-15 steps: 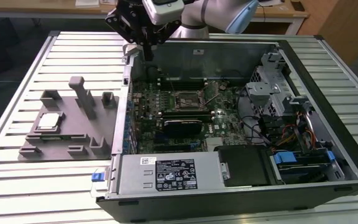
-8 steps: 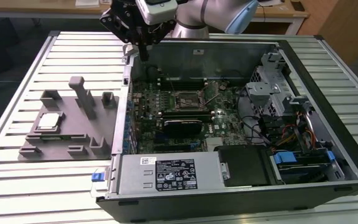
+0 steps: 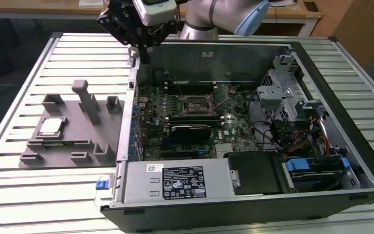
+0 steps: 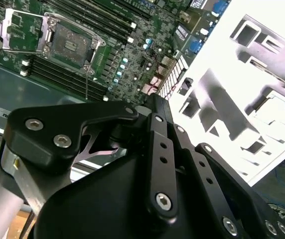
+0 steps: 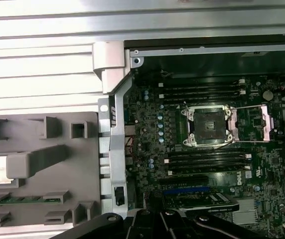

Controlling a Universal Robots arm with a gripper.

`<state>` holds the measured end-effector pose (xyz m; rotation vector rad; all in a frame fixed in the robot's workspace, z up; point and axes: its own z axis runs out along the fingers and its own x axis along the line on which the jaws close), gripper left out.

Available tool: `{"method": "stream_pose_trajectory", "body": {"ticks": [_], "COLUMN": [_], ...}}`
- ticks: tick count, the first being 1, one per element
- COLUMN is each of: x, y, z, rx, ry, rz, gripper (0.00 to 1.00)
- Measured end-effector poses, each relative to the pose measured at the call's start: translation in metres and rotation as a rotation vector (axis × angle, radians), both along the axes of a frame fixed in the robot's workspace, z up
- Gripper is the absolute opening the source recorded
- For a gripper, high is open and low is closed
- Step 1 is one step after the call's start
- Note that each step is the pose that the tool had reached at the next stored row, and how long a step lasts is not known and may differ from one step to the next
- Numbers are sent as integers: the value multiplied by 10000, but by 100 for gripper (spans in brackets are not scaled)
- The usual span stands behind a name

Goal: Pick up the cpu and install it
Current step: 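Reach for the cpu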

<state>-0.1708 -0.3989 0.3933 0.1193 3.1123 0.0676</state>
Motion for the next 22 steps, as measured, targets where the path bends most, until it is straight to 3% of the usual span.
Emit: {"method": "stream_pose_trajectory", "body": {"ticks": [22], "x": [-221], "y": [0], "z": [-1], "rx": [0], "ry": [0], "rz": [-5], "gripper": [11]}}
